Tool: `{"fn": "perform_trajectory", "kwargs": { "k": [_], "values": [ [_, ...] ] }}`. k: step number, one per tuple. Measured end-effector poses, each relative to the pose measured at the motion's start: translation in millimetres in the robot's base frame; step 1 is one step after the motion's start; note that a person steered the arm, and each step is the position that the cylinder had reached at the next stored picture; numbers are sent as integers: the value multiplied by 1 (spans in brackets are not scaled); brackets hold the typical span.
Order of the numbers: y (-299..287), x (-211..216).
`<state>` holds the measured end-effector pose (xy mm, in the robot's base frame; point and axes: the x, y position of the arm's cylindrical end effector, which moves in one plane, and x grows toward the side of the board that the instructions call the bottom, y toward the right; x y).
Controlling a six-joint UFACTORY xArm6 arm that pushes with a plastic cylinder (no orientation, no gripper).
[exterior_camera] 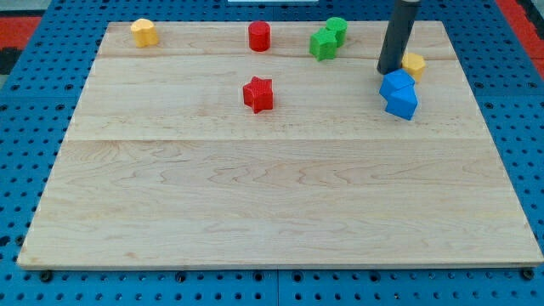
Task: Push the green star towards the top
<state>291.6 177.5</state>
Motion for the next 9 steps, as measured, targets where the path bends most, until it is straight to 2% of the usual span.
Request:
{"fn": "perform_trajectory", "kwargs": {
  "k": [1,2,3,4,5,7,8,9],
  "values": [
    [13,-58],
    [-3,-100],
    [-34,-100],
    [-97,-95],
    [-138,-74],
    [-145,12],
    [-133,30],
    [-125,-2]
  ]
}}
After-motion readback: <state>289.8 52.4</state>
